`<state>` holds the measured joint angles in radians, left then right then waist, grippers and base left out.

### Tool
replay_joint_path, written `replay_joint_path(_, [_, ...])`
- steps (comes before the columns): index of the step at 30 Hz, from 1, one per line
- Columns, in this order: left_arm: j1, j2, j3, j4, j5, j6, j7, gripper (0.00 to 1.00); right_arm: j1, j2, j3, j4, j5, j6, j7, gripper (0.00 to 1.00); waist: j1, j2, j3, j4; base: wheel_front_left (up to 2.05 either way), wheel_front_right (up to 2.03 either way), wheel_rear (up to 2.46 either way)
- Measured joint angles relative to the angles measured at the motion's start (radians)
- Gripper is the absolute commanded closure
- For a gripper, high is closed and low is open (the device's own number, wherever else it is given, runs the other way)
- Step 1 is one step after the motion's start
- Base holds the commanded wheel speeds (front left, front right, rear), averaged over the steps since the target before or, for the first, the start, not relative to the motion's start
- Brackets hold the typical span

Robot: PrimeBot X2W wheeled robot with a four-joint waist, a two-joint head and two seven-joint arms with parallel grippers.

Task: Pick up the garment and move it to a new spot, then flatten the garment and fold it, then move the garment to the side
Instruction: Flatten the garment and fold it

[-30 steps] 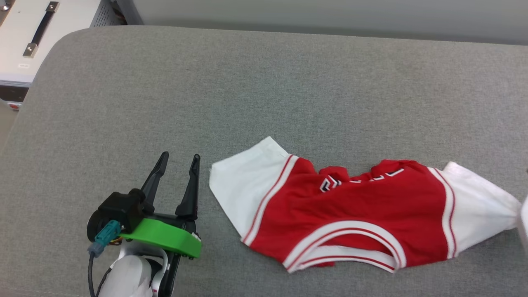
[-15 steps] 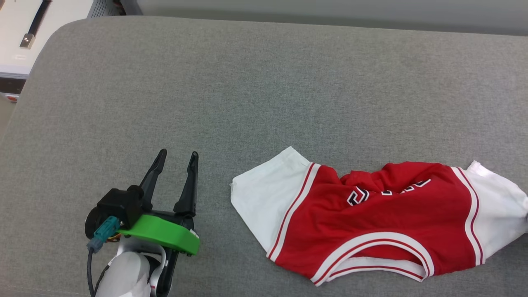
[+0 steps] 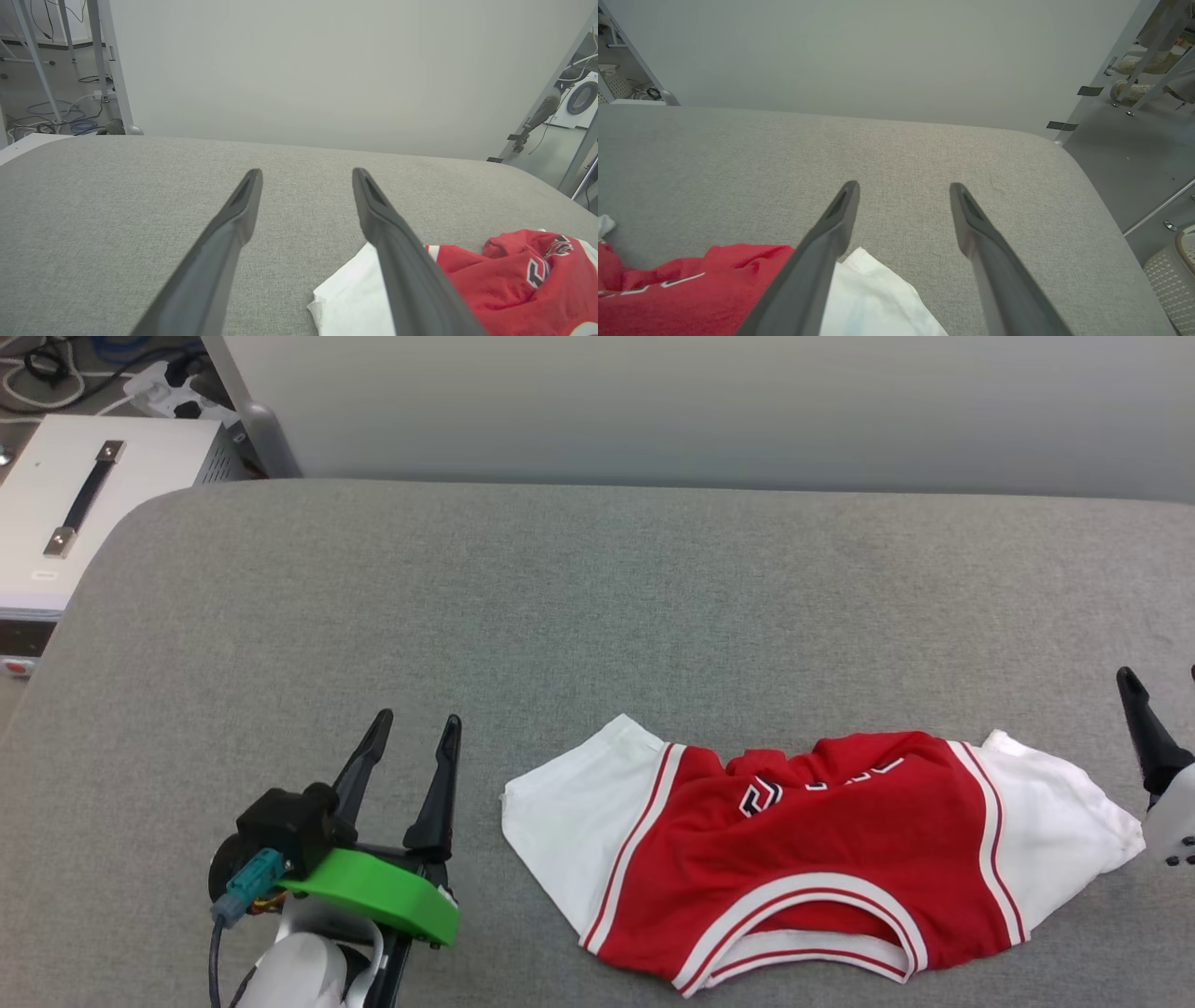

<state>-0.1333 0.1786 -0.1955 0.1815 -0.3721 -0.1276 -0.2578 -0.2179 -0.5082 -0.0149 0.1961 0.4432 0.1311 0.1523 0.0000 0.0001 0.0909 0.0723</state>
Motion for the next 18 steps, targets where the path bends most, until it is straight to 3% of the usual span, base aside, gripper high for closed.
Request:
replay_joint_path(9, [0.054, -0.028, 0.005, -0.017, -0.038, 0.000, 0.000, 0.00, 0.187, 0.192, -0.057, -0.142, -0.017, 0.000, -0.274, 0.00, 0.0000, 0.0000, -0.058, -0.032, 0.00, 0.00, 0.00])
replay_joint_path(18, [0.097, -0.044, 0.009, -0.033, -0.042, 0.000, 0.000, 0.00, 0.281, 0.317, -0.046, -0.209, -0.054, 0.000, -0.360, 0.00, 0.0000, 0.0000, -0.057, -0.048, 0.00, 0.00, 0.00])
